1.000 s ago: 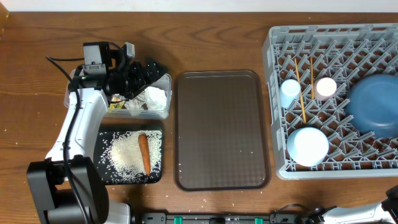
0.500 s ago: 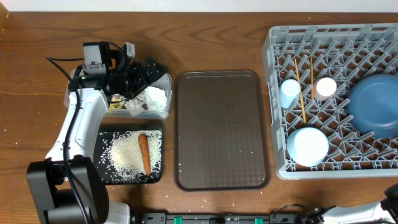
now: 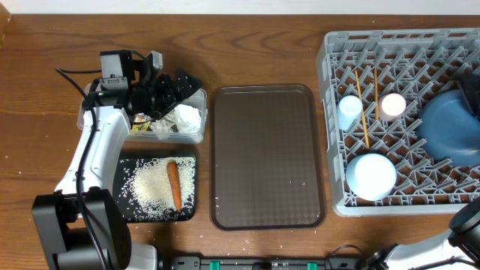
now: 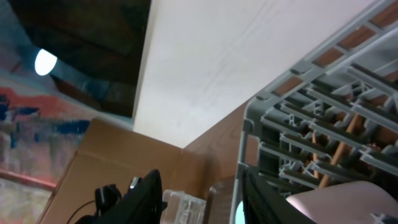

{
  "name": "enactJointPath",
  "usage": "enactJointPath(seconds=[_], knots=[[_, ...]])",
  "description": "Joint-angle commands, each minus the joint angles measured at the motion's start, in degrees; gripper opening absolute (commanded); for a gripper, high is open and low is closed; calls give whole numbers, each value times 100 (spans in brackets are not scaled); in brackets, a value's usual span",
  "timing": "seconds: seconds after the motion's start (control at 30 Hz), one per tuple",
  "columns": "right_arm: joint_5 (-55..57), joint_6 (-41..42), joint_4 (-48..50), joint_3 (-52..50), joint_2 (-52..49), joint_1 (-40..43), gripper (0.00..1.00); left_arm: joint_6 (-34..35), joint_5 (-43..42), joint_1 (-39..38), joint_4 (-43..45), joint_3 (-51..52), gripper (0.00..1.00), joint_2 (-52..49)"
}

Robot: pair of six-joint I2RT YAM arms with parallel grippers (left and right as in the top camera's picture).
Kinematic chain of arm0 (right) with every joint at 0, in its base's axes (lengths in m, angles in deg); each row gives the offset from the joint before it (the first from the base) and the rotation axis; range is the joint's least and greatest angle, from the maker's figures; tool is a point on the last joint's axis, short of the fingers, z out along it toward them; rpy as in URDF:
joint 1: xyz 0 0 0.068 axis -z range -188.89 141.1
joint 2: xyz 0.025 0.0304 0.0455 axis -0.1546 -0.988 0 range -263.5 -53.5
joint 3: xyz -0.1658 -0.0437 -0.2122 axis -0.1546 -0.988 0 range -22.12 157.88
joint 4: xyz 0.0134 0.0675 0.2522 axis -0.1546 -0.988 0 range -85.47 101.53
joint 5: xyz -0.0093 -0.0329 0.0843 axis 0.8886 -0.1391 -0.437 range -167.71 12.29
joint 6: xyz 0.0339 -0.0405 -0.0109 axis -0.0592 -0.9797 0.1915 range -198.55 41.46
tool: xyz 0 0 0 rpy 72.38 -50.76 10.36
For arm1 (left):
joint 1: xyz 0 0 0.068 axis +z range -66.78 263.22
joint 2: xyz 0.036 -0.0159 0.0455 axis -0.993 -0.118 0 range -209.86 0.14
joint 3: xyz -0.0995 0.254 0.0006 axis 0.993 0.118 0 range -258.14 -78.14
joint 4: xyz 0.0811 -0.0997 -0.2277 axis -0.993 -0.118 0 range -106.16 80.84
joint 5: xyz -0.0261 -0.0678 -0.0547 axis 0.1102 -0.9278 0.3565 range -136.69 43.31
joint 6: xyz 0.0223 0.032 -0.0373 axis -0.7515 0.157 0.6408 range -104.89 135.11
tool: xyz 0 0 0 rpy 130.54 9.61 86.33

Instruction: Sort waste into correct bins and load items into the dishwasher rack

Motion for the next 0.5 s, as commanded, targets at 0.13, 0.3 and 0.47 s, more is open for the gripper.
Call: enactJointPath(seconds=[0.13, 0.3, 0.47], knots=[[793, -2118, -1888, -4, -31, 122, 40, 46, -72, 24, -15, -42, 98, 17], [2114, -3751, -3556, -4, -31, 164, 44, 46, -72, 24, -15, -42, 98, 17], [3027, -4072, -3797, -4, -31, 313, 41, 46, -72, 24, -15, -42, 98, 17]])
